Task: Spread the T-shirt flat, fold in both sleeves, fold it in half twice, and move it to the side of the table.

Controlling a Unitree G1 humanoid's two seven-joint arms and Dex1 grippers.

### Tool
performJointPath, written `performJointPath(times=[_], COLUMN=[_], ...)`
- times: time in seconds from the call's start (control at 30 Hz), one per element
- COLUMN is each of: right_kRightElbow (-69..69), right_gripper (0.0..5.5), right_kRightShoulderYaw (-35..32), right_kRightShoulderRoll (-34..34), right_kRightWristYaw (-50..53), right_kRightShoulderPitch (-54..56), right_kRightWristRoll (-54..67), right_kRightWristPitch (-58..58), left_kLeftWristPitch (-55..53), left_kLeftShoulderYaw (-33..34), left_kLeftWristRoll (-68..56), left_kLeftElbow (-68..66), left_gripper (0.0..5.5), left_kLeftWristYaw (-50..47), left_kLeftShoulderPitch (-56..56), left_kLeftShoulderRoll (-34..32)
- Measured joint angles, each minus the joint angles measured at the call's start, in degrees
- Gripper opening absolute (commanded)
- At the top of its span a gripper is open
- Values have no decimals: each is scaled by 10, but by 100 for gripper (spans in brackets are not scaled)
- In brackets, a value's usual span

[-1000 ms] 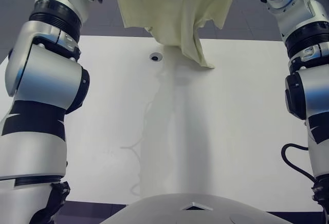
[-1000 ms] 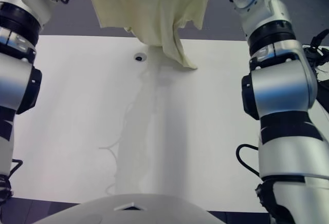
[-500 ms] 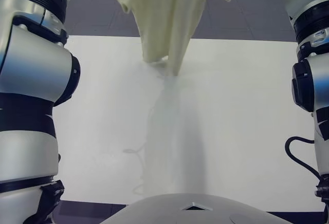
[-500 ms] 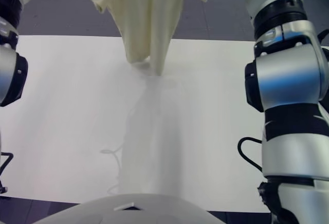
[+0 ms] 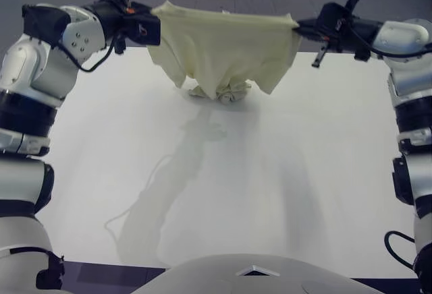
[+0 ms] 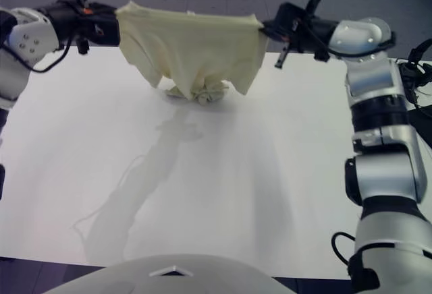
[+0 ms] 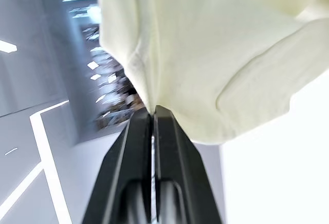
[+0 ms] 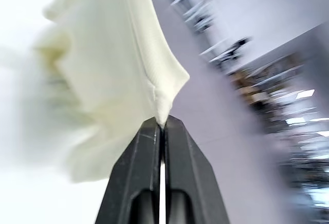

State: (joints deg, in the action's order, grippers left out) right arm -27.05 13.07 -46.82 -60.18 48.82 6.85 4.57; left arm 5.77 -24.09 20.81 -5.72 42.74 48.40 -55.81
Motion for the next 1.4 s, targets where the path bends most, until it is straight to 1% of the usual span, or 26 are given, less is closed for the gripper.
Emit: performJointPath(times=[0.13, 0.2, 0.3, 0.4, 0.47, 0.5, 0.63, 0.67, 0.7, 0.8, 0.87, 0.93, 1.0, 1.07, 1.1, 1.13, 1.17, 1.2, 1.23, 1.27, 1.33, 1.37, 1.4], right_kRightElbow=[155, 240, 364, 500, 566, 574, 580, 583, 589, 607, 622, 632, 624, 589, 563, 546, 511, 490, 469, 447, 385, 332, 292], right_gripper=[0, 0, 0, 0, 0, 0, 0, 27, 38, 97, 132, 158, 195, 234, 250, 275, 292, 310, 328, 345, 380, 400, 423], right_kRightShoulderYaw=[1, 3, 14, 37, 61, 70, 71, 71, 70, 58, 32, -14, -49, -70, -79, -79, -70, -60, -49, -34, -2, 17, 30], right_kRightShoulderRoll=[-76, -110, -153, -196, -211, -211, -216, -218, -225, -254, -271, -286, -290, -284, -265, -246, -202, -176, -145, -112, -44, -3, 23], right_kRightWristYaw=[-98, -128, -150, -156, -148, -141, -135, -137, -141, -166, -183, -205, -212, -200, -176, -150, -97, -64, -32, -1, 48, 76, 95], right_kRightShoulderPitch=[-126, -192, -288, -395, -452, -462, -470, -475, -481, -507, -520, -523, -509, -467, -433, -412, -373, -350, -330, -309, -269, -240, -219], right_kRightWristRoll=[85, 110, 129, 126, 100, 81, 52, 49, 48, 65, 96, 150, 182, 191, 183, 169, 133, 108, 83, 62, 21, -8, -28], right_kRightWristPitch=[-120, -170, -221, -267, -283, -286, -290, -291, -292, -310, -329, -353, -368, -378, -378, -377, -365, -355, -346, -334, -307, -283, -265], left_kLeftWristPitch=[-83, -124, -173, -221, -238, -238, -238, -239, -242, -263, -280, -308, -331, -347, -358, -370, -393, -405, -411, -417, -419, -412, -402], left_kLeftShoulderYaw=[10, 10, 4, -14, -37, -41, -41, -40, -36, -23, -6, 24, 85, 179, 247, 284, 333, 344, 335, 309, 224, 170, 135], left_kLeftWristRoll=[-110, -133, -133, -89, -24, 3, 59, 65, 68, 68, 31, -45, -114, -208, -280, -326, -394, -414, -413, -395, -320, -272, -242], left_kLeftElbow=[198, 293, 408, 510, 543, 551, 550, 551, 553, 569, 590, 618, 637, 647, 650, 650, 643, 629, 604, 566, 473, 412, 366], left_gripper=[1, 1, 1, 1, 1, 1, 1, 0, 25, 76, 110, 138, 176, 217, 234, 260, 277, 297, 315, 333, 369, 390, 414], left_kLeftWristYaw=[80, 106, 125, 131, 129, 124, 118, 118, 118, 124, 140, 173, 198, 230, 253, 265, 269, 259, 237, 207, 139, 104, 83], left_kLeftShoulderPitch=[-159, -245, -361, -487, -560, -573, -588, -594, -600, -622, -644, -679, -690, -686, -680, -666, -620, -578, -528, -471, -366, -315, -283], left_kLeftShoulderRoll=[-60, -89, -128, -166, -176, -173, -151, -147, -143, -128, -127, -124, -123, -123, -121, -119, -102, -96, -82, -63, -8, 31, 60])
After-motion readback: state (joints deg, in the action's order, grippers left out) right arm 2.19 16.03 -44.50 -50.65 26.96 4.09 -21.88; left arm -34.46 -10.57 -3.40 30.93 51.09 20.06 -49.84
